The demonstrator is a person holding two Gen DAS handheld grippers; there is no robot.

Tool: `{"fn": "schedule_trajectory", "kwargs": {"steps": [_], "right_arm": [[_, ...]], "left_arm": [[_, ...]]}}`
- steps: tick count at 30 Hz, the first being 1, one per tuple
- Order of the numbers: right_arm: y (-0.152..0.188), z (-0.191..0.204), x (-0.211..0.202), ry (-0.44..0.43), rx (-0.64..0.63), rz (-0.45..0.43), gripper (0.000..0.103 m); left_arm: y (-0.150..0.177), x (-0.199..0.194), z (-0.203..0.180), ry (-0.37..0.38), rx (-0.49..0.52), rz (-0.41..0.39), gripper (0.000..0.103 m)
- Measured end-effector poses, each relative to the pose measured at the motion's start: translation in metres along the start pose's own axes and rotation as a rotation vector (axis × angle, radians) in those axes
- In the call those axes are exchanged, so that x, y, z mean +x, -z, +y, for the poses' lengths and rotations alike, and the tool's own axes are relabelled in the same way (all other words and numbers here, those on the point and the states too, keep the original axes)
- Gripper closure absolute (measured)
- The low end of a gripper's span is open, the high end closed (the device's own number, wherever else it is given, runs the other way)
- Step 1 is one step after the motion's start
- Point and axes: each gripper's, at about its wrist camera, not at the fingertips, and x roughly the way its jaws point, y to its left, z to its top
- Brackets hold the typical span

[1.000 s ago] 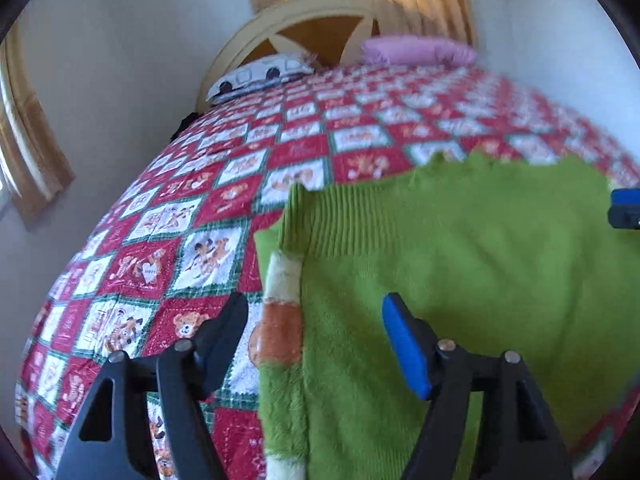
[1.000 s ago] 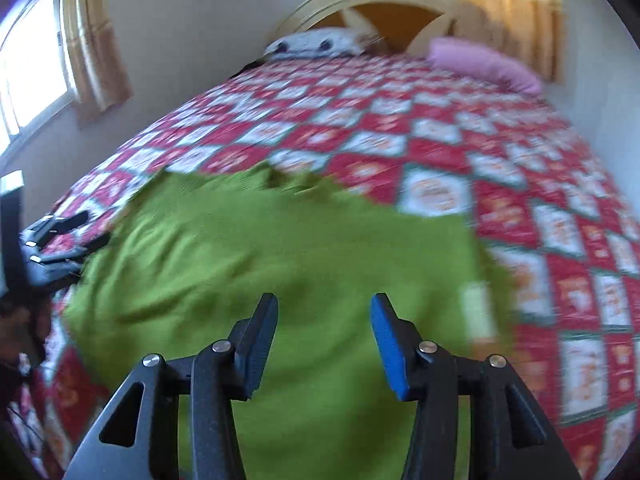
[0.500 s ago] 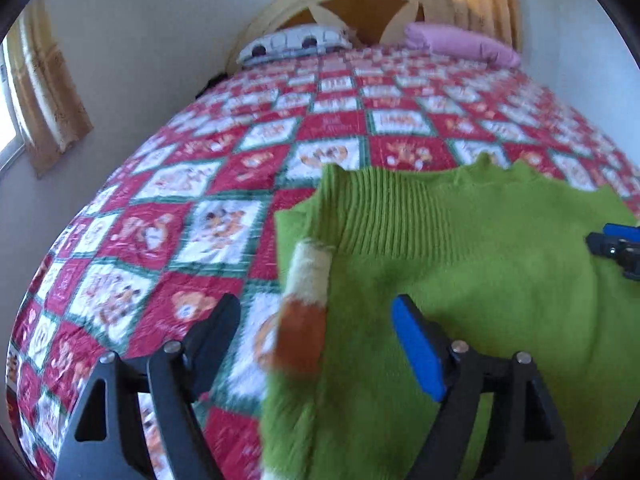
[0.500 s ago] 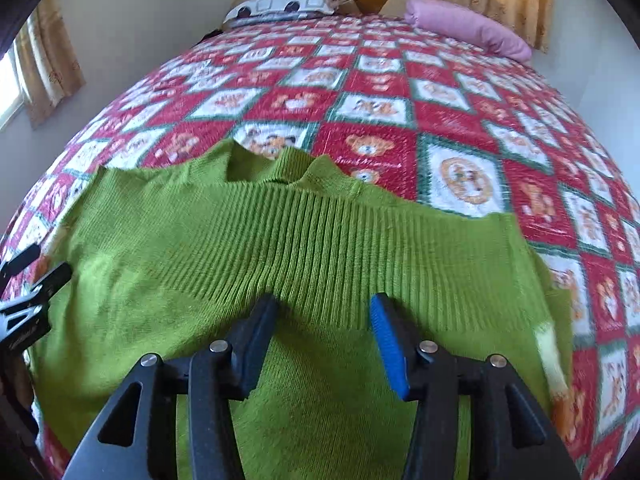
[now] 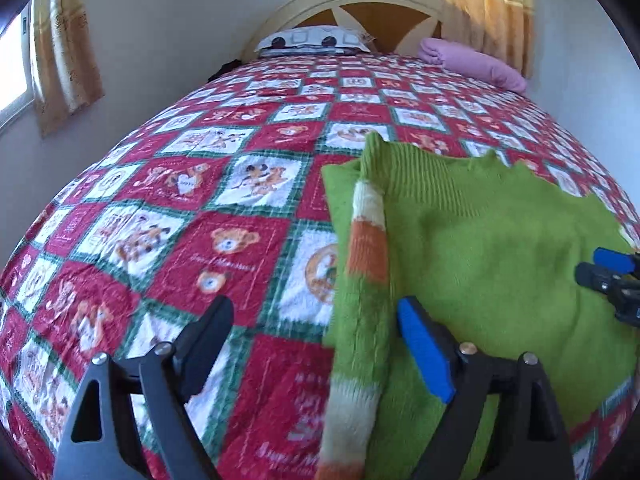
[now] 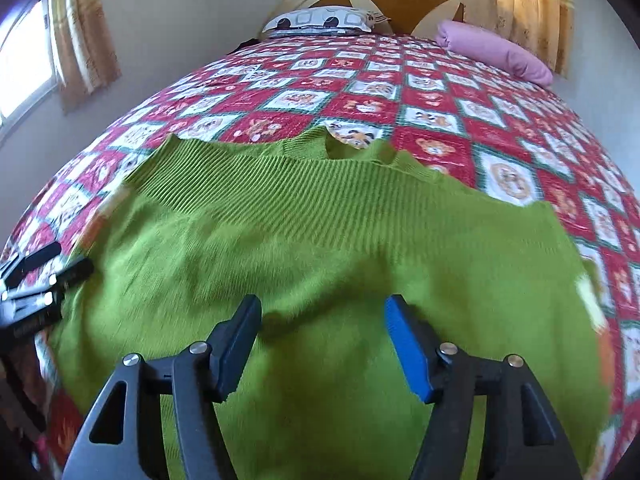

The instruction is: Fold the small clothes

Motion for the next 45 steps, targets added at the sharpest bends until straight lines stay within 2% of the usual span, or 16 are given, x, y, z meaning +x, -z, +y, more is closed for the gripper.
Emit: {"fn": "schedule_trajectory", "kwargs": {"steps": [5, 8, 11, 12, 14, 19, 22, 25, 30, 33, 37, 40, 45], "right_arm": [[0.042, -0.019, -0.059, -0.025, -0.009, -0.053, 0.039], [0.074, -0.046, -0.086, 0.019, 0.027, -0.061, 0.039], [0.099, -0.074, -0.078, 0.07, 0.066, 0.0, 0.039], [0.104, -0.079, -0.073, 0.068, 0.072, 0.014, 0.039], [0.111, -0.091, -0.074, 0.03, 0.102, -0.012, 0.039], [0.105, -0.074, -0.097, 0.047, 0.114, -0.078, 0.039], [0.111, -0.075, -0.079, 0.089, 0.077, -0.005, 0.039], [0.114, -0.082, -0.072, 0.077, 0.087, 0.004, 0.038], [0.113, -0.077, -0.072, 0.112, 0.065, 0.023, 0.037], [0.116, -0.078, -0.072, 0.11, 0.078, 0.019, 0.036], [0.112, -0.055, -0.09, 0.205, 0.042, -0.006, 0.035], [0.111, -0.032, -0.101, 0.183, -0.021, -0.038, 0.035], [0.11, 0.011, -0.096, 0.155, -0.143, -0.033, 0.035]], "left_arm": [[0.024, -0.007, 0.008, 0.016, 0.007, 0.015, 0.007], [0.025, -0.003, 0.013, 0.022, -0.026, 0.033, 0.005], [0.026, 0.003, 0.008, -0.002, -0.008, 0.059, 0.0], [0.026, 0.003, 0.006, -0.009, 0.001, 0.059, 0.0], [0.027, 0.002, 0.004, -0.018, 0.01, 0.054, 0.0], [0.028, 0.001, 0.006, -0.02, 0.007, 0.052, 0.0], [0.028, 0.001, 0.006, -0.019, 0.006, 0.052, 0.0], [0.028, 0.003, 0.009, -0.002, -0.011, 0.06, 0.0], [0.03, 0.004, 0.016, 0.044, -0.057, 0.077, 0.0], [0.032, 0.002, 0.015, 0.042, -0.055, 0.077, 0.0], [0.034, -0.002, 0.018, 0.05, -0.057, 0.083, 0.0], [0.036, -0.004, 0.021, 0.063, -0.055, 0.09, 0.0], [0.037, -0.007, 0.02, 0.064, -0.026, 0.102, 0.0]]}}
